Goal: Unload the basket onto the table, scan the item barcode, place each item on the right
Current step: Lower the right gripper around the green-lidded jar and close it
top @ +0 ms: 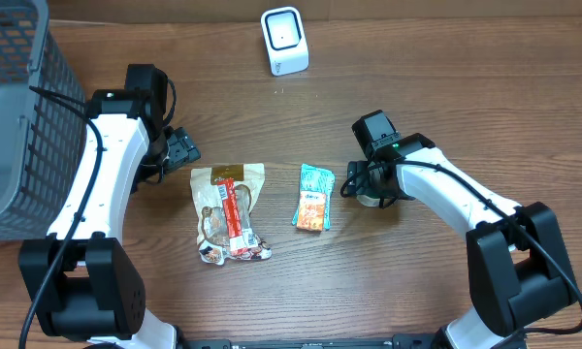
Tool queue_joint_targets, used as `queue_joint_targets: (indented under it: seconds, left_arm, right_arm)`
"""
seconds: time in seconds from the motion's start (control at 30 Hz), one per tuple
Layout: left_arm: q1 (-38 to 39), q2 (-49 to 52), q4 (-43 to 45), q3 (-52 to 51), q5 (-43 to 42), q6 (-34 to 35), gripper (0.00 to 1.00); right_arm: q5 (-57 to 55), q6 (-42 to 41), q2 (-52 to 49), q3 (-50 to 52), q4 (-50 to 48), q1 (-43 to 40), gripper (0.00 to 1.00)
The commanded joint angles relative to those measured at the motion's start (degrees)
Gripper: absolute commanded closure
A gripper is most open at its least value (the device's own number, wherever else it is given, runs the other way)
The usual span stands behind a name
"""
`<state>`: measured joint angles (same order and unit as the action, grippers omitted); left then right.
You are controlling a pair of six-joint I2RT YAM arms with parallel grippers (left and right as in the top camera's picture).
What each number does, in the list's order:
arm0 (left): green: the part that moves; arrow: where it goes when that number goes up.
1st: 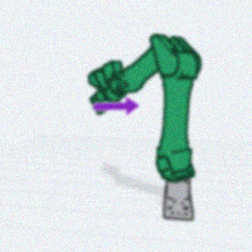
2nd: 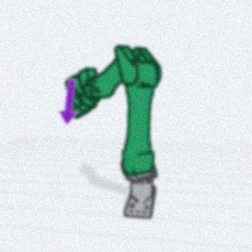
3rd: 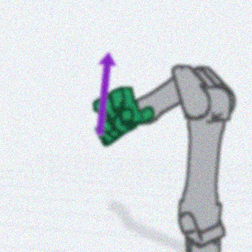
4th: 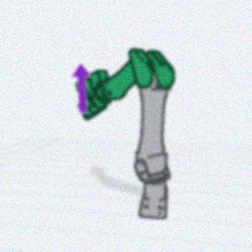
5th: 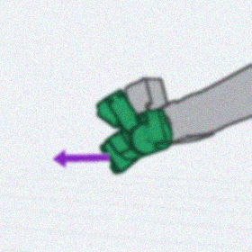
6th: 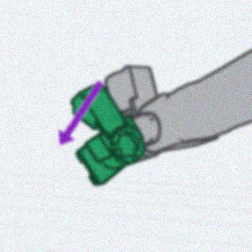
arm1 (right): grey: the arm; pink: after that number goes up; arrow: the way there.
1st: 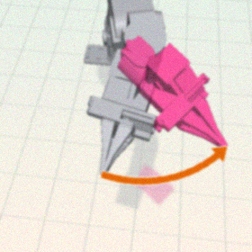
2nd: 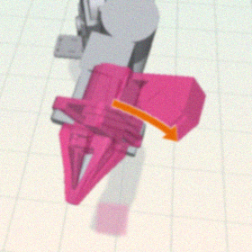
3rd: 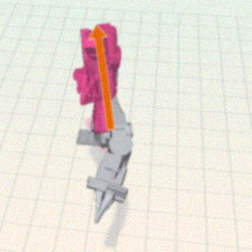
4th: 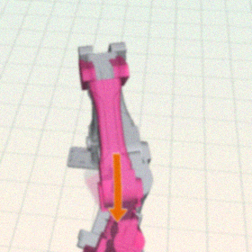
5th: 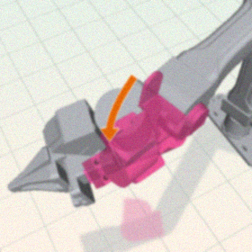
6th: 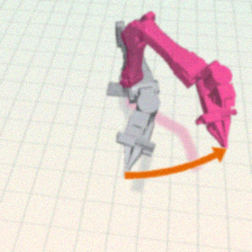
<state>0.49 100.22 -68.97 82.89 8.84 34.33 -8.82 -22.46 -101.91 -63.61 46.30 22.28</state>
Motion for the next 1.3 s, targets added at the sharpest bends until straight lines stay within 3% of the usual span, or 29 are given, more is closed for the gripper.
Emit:
queue_joint_targets:
  seconds: [0.0, 0.17, 0.2, 0.23, 0.4, 0.67, 1.27]
  left_arm:
    - [-0.1, -0.2, 0.1, 0.8, 0.3, 0.2, 0.0]
    - [-0.1, -0.2, 0.1, 0.8, 0.3, 0.2, 0.0]
    - [-0.1, -0.2, 0.1, 0.8, 0.3, 0.2, 0.0]
    - [-0.1, -0.2, 0.1, 0.8, 0.3, 0.2, 0.0]
    - [-0.1, -0.2, 0.1, 0.8, 0.3, 0.2, 0.0]
    - [-0.1, -0.2, 0.1, 0.8, 0.3, 0.2, 0.0]
    - [-0.1, -0.2, 0.1, 0.8, 0.3, 0.2, 0.0]
  right_arm:
    - [-2.3, 0.0, -0.4, -0.4, 0.9, 0.3, 0.12]
    - [-2.1, 0.0, -0.4, -2.8, 2.8, 0.3, 0.11]
    - [-2.1, 0.0, -0.4, -2.9, 2.7, 0.3, 0.02]
    - [-2.1, 0.0, -0.4, -2.9, 2.6, 0.2, 0.0]
    - [-2.0, 3.0, -0.4, -3.0, 3.0, 0.2, 0.0]
    - [-1.2, 3.0, -0.4, -7.1, 8.8, 0.2, 0.08]
    - [0.5, 3.0, -0.5, -4.5, 7.2, 0.2, 0.17]
